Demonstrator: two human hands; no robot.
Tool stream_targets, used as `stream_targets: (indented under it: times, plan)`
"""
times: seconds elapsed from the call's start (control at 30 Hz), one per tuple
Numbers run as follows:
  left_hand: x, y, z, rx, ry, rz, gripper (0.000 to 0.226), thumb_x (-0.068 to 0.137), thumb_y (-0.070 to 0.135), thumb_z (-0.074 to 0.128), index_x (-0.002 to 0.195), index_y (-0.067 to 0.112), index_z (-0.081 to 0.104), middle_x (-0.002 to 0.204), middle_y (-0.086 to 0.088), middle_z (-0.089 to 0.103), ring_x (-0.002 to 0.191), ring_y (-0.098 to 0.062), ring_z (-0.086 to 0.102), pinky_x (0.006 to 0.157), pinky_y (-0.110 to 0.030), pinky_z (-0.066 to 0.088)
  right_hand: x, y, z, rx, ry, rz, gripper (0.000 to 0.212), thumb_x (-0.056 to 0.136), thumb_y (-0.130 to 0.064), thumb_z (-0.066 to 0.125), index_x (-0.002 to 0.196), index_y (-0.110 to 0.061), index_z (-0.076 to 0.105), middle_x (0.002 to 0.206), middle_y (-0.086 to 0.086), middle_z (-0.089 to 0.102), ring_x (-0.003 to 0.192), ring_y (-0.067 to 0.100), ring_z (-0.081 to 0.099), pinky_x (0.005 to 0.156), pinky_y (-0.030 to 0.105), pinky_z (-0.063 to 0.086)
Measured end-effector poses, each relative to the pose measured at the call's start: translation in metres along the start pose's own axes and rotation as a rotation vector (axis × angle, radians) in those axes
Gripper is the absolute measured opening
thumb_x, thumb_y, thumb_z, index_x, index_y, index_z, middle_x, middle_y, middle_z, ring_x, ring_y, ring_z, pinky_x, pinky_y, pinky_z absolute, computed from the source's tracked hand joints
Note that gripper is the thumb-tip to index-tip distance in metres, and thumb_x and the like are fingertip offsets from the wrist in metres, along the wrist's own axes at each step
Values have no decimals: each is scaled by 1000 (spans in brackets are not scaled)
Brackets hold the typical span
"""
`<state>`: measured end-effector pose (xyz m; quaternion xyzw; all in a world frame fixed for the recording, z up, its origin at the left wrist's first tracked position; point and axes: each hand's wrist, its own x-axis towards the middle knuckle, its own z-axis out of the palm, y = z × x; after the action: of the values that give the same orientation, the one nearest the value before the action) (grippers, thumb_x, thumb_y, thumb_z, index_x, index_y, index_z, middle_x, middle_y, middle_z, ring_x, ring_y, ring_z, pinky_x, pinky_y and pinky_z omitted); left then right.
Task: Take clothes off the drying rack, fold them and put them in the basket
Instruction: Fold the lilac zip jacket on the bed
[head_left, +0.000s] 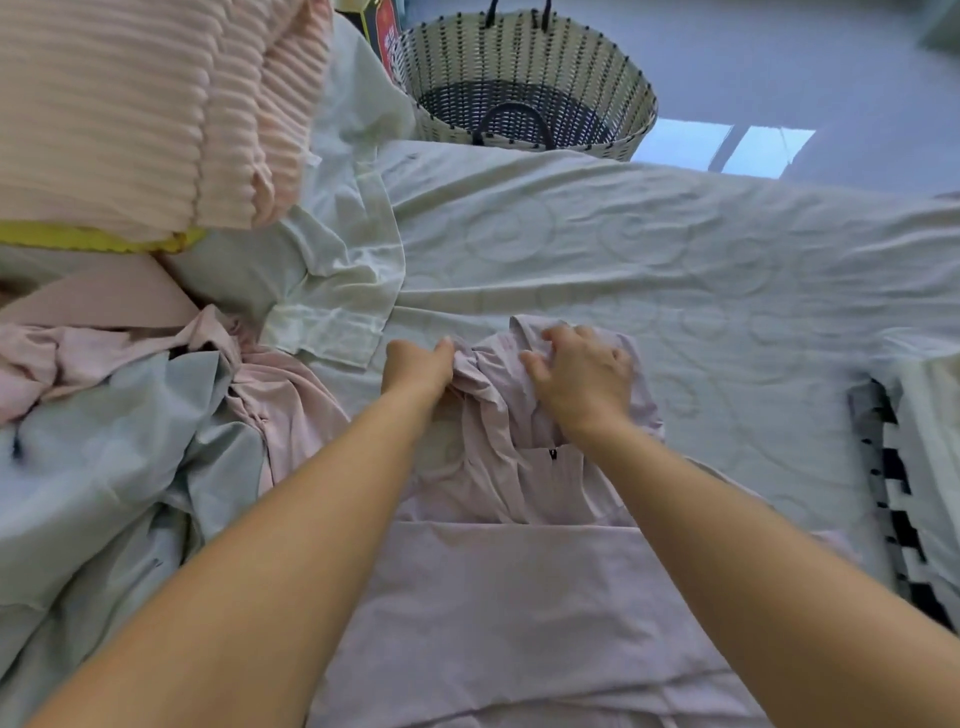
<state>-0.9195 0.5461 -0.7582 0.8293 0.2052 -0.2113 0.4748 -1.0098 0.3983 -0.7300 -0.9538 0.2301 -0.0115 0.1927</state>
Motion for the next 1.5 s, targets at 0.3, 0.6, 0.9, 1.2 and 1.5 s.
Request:
stream_targets:
  times: [0.3,0.6,0.9,1.2,1.5]
  plan:
    - [-57,36,2,-145,117,586,42,91,7,56,131,5,44,83,12,48,74,-3,53,78,-19,49,17,25,-32,240,132,132,25,86,-31,55,103,-20,70,99,8,71,98,31,63,86,39,45]
    - [-75,-33,-22,299,33,729,53,78,-13,52,129,2,50,105,-13,48,98,-25,50,88,-33,43,-46,131,-67,230,59,351,8,85,-20,59,92,-24,59,82,-4,64,86,30,61,86,46,47]
    - [-72,-41,-11,684,-147,919,85,67,72,49,128,12,50,122,-5,54,110,-27,50,95,-41,43,-33,118,-51,-220,-8,-118,54,68,-31,78,119,-20,62,124,10,58,110,35,55,99,44,28]
    - [-67,-36,4,753,-138,843,80,77,76,32,135,24,48,138,-3,47,125,-25,43,100,-42,39,-13,82,-40,-153,-43,-247,51,91,-54,33,122,-24,60,124,1,59,115,26,53,107,42,24]
    - [-33,16,-1,391,-88,488,14,86,23,66,81,11,63,78,-3,61,80,-26,59,66,-27,38,23,73,-50,341,-15,26,16,89,-31,64,94,-20,73,85,-3,63,88,18,59,81,33,45]
